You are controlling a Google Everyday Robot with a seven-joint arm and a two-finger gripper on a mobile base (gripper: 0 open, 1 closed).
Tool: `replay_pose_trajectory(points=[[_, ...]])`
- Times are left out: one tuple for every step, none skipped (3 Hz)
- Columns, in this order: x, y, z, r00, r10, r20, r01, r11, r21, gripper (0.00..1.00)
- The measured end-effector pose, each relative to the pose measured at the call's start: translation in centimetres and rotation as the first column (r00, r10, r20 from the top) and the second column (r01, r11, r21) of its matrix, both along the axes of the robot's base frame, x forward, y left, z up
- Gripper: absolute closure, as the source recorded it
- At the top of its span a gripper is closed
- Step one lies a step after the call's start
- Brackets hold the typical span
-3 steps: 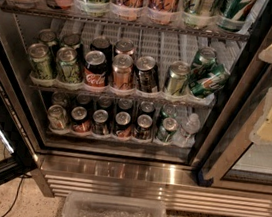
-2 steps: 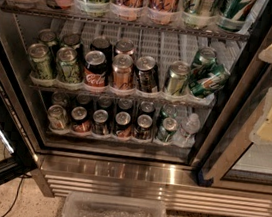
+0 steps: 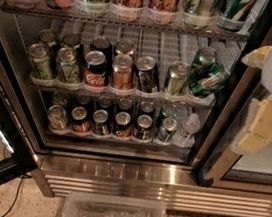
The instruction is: Pick green can from middle shelf of fridge
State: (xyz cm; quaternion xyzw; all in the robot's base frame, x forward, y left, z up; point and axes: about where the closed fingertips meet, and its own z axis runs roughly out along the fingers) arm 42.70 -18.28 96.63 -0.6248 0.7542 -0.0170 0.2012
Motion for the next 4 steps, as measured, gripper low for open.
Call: replay_pose_trajectory(points=[[-0.1, 4.2, -2.3, 0.9969, 0.072, 0.032, -0.075, 0.995, 0.073, 0.0], [0.2, 8.1, -4.7, 0.9945, 0.085, 0.062, -0.095, 0.979, 0.182, 0.0], [1.1, 12.0, -5.7, 0.9876, 0.114, 0.108, -0.143, 0.938, 0.317, 0.0], [1.3, 16.8, -5.1, 0.9667, 0.196, 0.165, -0.246, 0.887, 0.39, 0.0]])
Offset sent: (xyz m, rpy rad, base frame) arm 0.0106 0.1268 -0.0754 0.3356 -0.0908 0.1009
